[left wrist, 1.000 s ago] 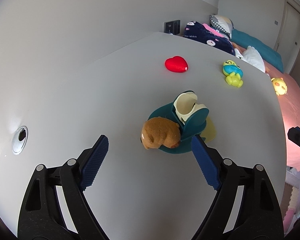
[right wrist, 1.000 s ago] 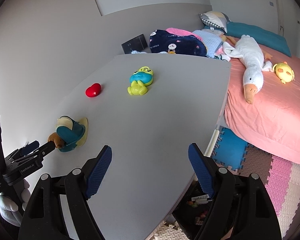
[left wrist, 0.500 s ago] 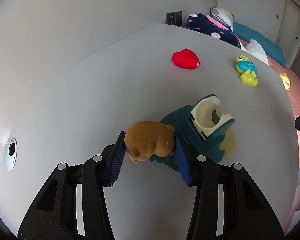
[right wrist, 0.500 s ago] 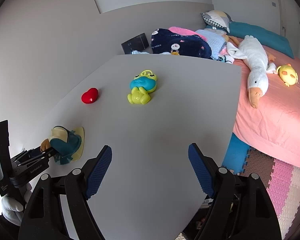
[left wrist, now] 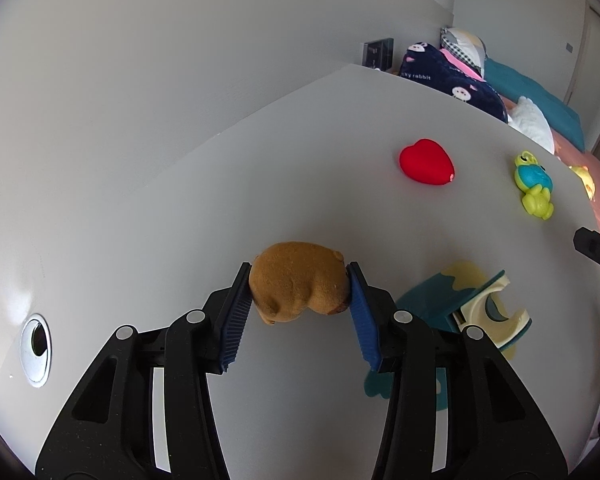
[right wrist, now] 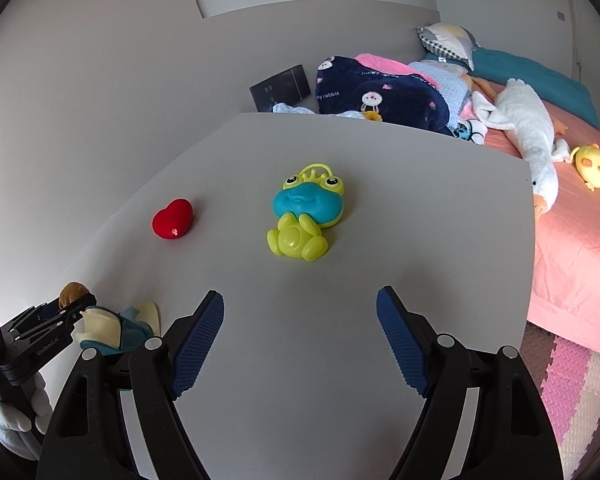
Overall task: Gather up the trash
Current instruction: 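Grasp the blue-green frog toy with the right gripper while the left gripper holds the brown toy, then carry the brown plush toy and frog toy toward the black bin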
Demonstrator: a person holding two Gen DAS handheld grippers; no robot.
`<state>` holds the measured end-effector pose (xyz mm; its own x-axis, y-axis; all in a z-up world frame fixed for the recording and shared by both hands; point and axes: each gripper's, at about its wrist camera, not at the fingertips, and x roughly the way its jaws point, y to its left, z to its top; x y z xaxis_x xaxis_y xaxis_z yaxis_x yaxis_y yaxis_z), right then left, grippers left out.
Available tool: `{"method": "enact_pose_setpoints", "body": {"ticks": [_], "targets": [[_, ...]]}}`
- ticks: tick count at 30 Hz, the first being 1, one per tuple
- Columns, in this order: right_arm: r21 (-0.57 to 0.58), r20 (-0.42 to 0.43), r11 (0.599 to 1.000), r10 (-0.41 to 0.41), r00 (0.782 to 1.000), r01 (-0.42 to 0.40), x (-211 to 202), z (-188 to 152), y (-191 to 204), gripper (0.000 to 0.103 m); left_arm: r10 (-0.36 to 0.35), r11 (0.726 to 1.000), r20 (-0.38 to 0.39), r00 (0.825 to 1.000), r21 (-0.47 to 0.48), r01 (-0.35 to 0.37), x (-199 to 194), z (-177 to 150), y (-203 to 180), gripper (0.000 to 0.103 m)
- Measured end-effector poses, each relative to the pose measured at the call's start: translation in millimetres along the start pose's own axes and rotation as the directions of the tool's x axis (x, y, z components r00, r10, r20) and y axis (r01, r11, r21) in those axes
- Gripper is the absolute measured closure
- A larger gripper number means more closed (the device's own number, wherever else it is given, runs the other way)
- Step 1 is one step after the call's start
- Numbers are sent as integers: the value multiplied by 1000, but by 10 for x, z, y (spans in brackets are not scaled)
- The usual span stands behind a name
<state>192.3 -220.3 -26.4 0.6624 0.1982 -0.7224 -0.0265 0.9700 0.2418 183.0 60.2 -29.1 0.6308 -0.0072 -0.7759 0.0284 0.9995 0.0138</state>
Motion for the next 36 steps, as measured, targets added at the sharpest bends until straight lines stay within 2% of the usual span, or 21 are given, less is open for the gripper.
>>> {"method": "enact_pose_setpoints", "body": {"ticks": [15,24,27,28,36], "targets": [[-31,-16,997,-72,997,71,535,431,34,24,4,999,31,1000,-51,-2,38,102,105,57],[-62,-33,993,-100,994,98,681,508,76,24,29,991,18,999,-128,-26,87,110,234,57],[-114,-40,987,-120,992,115,700,508,129,44,41,988,17,999,-149,-38,94,121,264,57],[-128,-39,985,-124,992,118,698,501,146,47,46,987,15,999,-154,-43,99,120,273,57],[-126,-46,986,-114,992,108,637,438,167,47,46,988,6,999,-147,-45,109,93,260,57]]}}
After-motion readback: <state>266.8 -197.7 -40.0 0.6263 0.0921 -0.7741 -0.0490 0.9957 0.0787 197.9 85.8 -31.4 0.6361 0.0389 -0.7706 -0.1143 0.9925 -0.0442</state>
